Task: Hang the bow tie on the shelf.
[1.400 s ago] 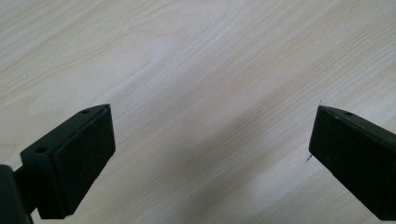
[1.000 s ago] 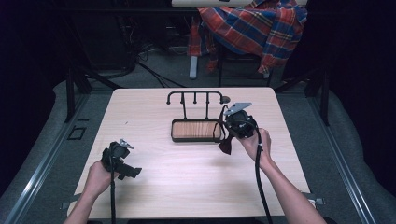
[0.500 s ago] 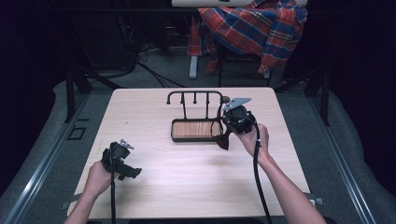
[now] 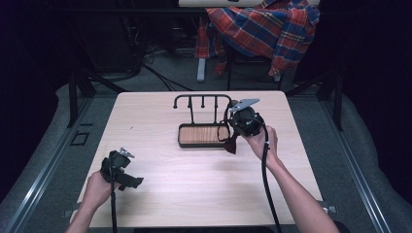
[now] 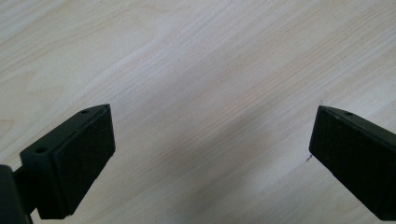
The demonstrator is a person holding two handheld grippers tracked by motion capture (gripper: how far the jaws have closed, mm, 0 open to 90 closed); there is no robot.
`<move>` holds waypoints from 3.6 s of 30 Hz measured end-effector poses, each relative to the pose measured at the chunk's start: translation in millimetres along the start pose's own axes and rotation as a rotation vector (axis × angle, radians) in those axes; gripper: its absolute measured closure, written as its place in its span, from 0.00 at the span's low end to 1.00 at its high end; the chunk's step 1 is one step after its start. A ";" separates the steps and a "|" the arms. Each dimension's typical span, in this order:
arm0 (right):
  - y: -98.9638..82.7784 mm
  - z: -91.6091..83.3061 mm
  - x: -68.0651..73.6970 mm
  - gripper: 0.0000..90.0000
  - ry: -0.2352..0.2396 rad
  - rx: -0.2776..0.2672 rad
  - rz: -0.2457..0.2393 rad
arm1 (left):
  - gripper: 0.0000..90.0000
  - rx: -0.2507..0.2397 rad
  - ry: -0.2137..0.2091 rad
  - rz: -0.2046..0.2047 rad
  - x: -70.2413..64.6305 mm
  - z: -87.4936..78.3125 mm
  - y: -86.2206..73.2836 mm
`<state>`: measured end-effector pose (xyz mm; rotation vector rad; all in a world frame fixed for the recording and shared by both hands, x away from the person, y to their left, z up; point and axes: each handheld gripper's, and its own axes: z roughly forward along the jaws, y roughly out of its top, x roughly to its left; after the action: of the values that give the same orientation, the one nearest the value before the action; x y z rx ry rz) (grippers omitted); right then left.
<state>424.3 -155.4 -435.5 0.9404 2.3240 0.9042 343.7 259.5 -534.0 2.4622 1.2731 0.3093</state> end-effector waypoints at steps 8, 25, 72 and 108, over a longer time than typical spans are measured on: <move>0.2 5.6 -5.0 0.98 0.000 0.003 0.033 | 0.00 -0.004 0.007 -0.011 0.9 -2.8 -5.3; -4.7 12.4 -18.9 0.98 -0.005 0.008 0.106 | 0.00 -0.005 0.004 -0.012 1.0 -2.8 -5.7; -2.7 45.6 -34.7 0.98 0.014 0.036 0.200 | 0.00 0.003 0.001 -0.010 1.3 -1.5 -4.8; -19.7 55.5 -41.8 0.82 0.121 0.070 0.288 | 0.00 0.008 -0.017 0.027 -2.7 7.3 12.9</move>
<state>478.0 -175.0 -479.6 1.3076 2.3720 1.0227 354.3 248.9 -535.6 2.4854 1.2370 0.2909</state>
